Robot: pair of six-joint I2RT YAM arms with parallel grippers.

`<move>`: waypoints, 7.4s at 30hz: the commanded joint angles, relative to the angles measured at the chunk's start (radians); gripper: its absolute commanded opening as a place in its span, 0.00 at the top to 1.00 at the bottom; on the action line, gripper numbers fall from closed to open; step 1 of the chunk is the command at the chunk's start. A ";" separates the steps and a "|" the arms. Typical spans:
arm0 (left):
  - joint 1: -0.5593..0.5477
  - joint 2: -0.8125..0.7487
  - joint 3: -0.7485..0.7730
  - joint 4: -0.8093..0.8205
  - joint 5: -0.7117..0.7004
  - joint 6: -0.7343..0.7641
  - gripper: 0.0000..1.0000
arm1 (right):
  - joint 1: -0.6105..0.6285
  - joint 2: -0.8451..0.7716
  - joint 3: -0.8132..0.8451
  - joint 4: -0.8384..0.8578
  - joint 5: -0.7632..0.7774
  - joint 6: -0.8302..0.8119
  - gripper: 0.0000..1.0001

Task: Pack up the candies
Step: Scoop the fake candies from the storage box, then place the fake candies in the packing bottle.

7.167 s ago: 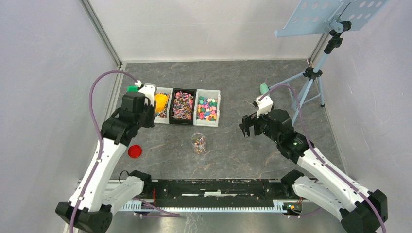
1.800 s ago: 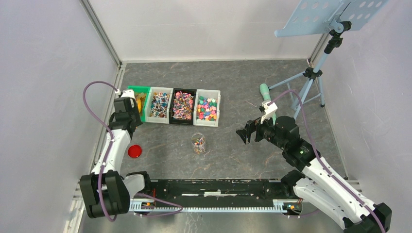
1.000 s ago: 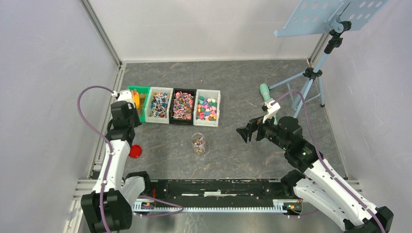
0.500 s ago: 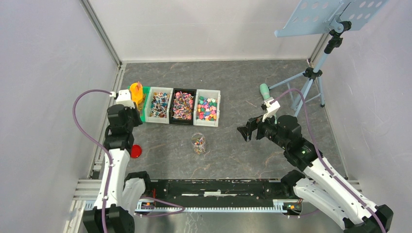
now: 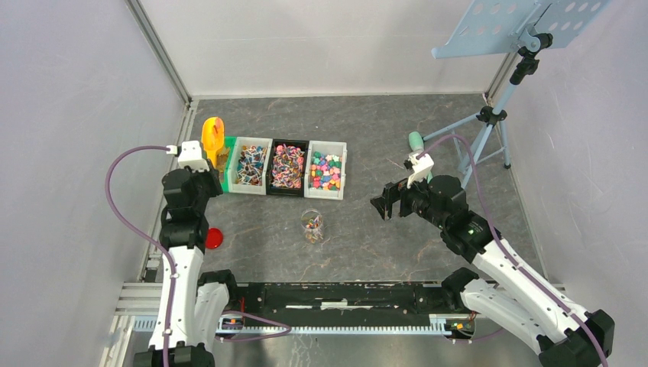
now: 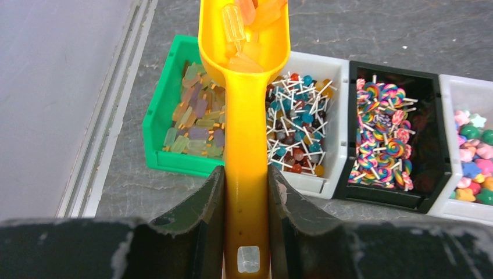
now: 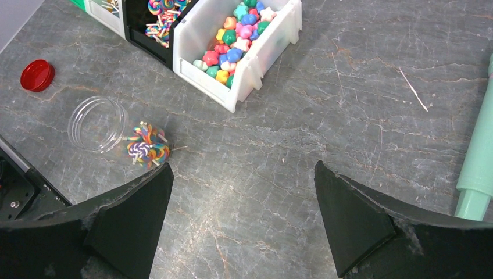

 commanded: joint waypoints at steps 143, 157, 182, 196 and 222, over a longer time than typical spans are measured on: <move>-0.480 0.173 0.575 -1.138 0.425 -0.137 0.98 | -0.004 -0.103 -0.051 0.032 0.244 -0.197 0.02; -0.505 0.222 0.637 -1.191 0.379 -0.134 0.98 | -0.003 -0.121 -0.076 0.040 0.216 -0.165 0.02; -0.617 0.315 0.708 -1.213 0.320 -0.199 0.98 | -0.003 -0.157 -0.147 0.059 0.190 -0.131 0.02; -0.671 0.368 0.749 -1.238 0.257 -0.211 0.98 | -0.003 -0.176 -0.153 0.044 0.206 -0.142 0.02; -0.690 0.503 0.924 -1.371 0.235 -0.164 0.98 | -0.003 -0.181 -0.162 0.038 0.221 -0.160 0.02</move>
